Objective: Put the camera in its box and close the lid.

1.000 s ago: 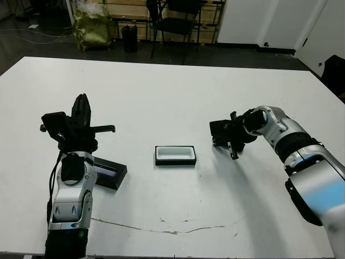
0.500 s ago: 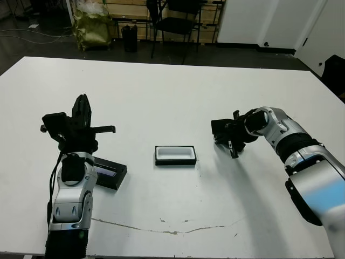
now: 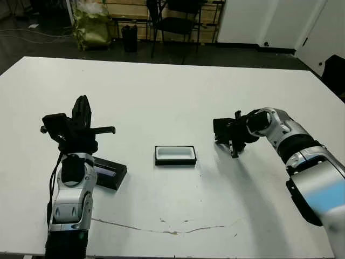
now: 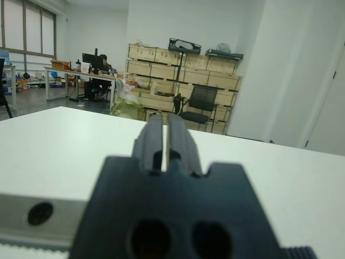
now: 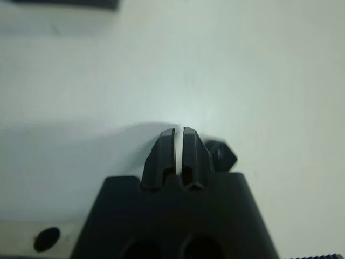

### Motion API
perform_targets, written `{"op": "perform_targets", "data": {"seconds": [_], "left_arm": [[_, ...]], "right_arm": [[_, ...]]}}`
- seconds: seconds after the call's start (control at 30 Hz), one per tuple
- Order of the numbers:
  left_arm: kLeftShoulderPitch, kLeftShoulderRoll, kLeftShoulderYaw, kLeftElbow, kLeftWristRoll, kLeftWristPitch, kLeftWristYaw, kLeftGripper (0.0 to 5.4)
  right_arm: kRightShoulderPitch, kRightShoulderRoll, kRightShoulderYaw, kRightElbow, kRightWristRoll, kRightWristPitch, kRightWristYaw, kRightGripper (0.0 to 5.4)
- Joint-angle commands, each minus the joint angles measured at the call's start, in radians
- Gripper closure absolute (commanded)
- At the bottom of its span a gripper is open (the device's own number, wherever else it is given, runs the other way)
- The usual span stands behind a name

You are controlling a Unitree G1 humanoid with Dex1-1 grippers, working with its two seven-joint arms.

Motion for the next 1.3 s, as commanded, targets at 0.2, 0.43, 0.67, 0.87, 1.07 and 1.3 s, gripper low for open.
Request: {"op": "perform_targets", "data": {"seconds": [0.2,0.43,0.67,0.87,1.07,1.3], "left_arm": [[0.009,-0.002,0.003,0.026,0.005,-0.006,-0.004,5.39],[0.004,-0.002,0.005,0.033,-0.002,-0.006,-0.009,5.39],[-0.001,-0.001,0.000,0.036,-0.001,-0.009,-0.014,5.39],[-0.005,-0.001,-0.001,0.037,-0.002,-0.007,-0.016,5.39],[-0.004,-0.001,0.002,0.033,-0.008,0.002,-0.016,5.39],[-0.002,-0.003,0.000,0.034,0.001,-0.003,-0.009,5.39]], "right_arm": [[0.108,-0.087,-0.319,-0.421,0.385,0.251,0.149,5.40],[0.394,-0.076,-0.508,-0.809,0.517,0.232,-0.163,5.40],[0.537,-0.076,-0.537,-0.832,0.498,0.165,-0.328,5.40],[0.672,-0.043,-0.541,-1.030,0.563,0.293,-0.421,5.40],[0.757,-0.062,-0.537,-1.188,0.554,0.423,-0.503,5.40],[0.772,-0.131,-0.481,-1.163,0.459,0.432,-0.489,5.40]]}}
